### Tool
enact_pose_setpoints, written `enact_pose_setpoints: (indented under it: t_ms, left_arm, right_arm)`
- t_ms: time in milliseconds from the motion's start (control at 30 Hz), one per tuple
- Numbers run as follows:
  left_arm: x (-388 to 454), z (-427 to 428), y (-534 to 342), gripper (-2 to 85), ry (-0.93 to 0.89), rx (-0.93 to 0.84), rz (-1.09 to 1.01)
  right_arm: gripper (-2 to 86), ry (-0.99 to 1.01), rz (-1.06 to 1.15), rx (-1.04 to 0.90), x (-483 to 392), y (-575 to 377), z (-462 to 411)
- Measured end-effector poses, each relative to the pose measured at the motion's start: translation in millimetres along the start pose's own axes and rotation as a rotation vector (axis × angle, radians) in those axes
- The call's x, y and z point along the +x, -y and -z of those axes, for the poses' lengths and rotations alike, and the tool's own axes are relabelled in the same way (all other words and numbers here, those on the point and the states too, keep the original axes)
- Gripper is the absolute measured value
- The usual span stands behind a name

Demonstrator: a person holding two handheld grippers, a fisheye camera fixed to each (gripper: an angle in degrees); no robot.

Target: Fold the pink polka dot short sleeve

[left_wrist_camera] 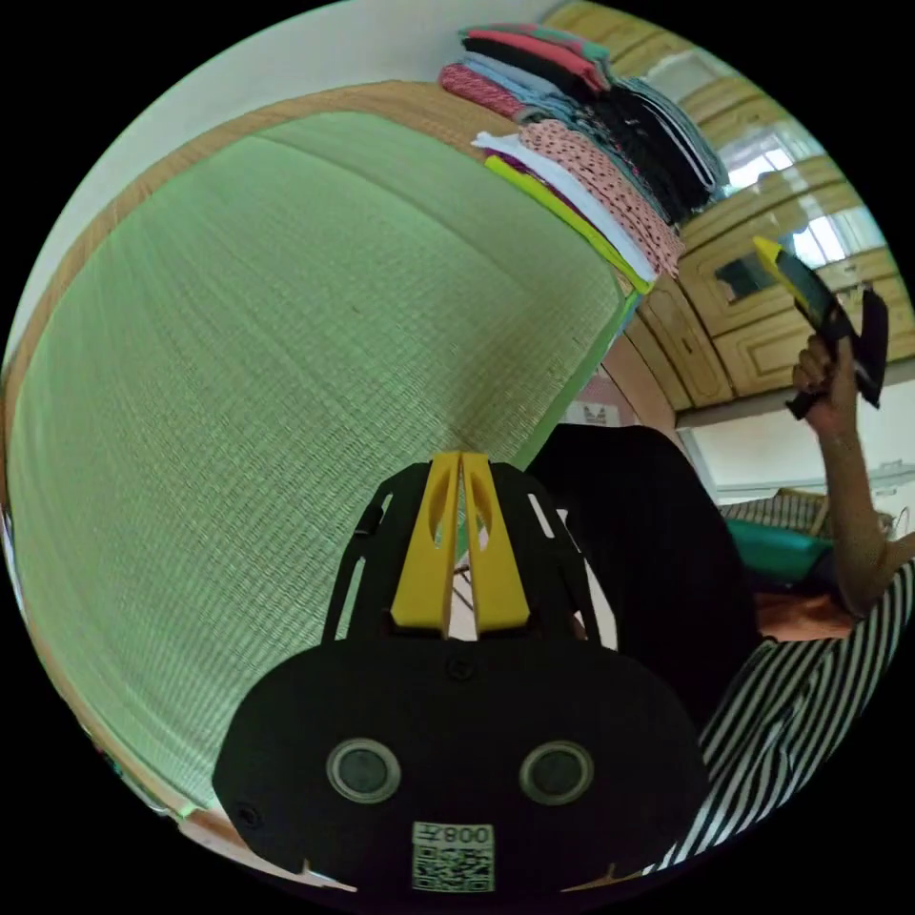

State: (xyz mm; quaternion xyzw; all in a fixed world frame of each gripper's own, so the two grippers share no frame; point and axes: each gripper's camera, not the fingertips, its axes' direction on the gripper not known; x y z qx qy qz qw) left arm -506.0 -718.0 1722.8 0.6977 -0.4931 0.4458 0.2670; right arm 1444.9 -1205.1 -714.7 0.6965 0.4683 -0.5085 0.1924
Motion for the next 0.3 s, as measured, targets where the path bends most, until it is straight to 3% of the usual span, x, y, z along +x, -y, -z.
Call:
enact_pose_setpoints:
  t_ms: [300]
  left_arm:
    - [71.2,-17.6,-57.3,0.2,0.110,0.031,-0.166]
  right_arm:
    - [0.0,-0.060,0.115,-0.027,-113.0,-126.2,40.8]
